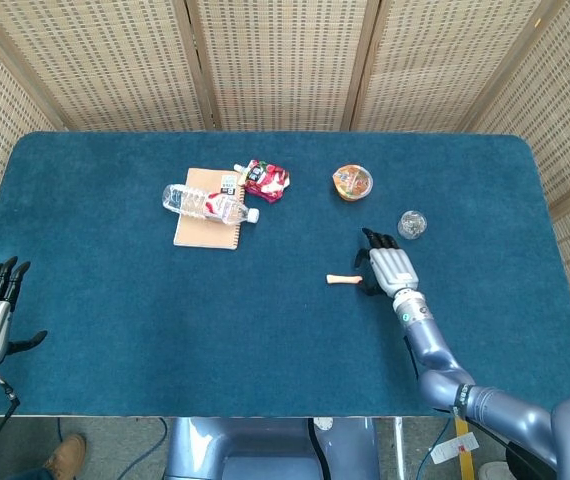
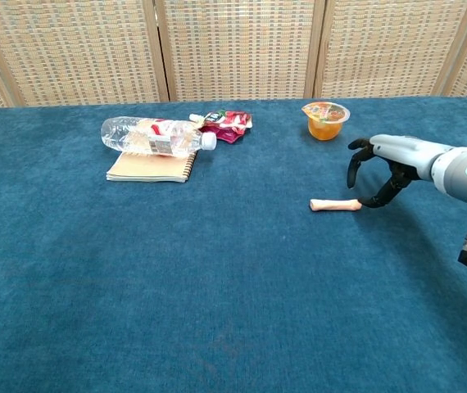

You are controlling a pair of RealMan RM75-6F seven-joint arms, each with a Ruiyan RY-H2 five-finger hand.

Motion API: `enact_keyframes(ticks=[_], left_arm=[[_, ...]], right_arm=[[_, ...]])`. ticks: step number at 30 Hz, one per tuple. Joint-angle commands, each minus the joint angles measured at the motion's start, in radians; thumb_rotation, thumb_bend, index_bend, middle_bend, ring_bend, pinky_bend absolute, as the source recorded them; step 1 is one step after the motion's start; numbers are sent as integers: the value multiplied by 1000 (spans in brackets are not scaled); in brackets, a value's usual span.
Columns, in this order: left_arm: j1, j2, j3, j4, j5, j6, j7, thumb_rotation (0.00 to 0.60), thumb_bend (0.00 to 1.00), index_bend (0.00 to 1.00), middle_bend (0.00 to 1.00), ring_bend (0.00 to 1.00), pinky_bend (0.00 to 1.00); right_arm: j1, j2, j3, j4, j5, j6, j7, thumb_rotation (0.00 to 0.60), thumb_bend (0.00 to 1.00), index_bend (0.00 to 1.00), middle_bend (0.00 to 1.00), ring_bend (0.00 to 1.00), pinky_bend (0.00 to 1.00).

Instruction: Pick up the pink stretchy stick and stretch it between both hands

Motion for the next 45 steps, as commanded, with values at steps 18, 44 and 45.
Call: enact_keyframes(ticks=[18,44,45], left_arm=[[1,-7,2,-2,-6,9,15,600,0,0,0,0,0],[-22,7,-3,4,14,-5,7,600,0,0,0,0,0],[-42,15,-8,14,38,-11,14,600,0,0,0,0,0]], right_arm=[[26,-75,-20,82,20,-3,14,600,521,517,71,0,0],[20,9,36,-78,28,-41,145,600,581,632,155,0,0],[36,23,68,-130,46,-54,160,600,581,632,157,0,0]])
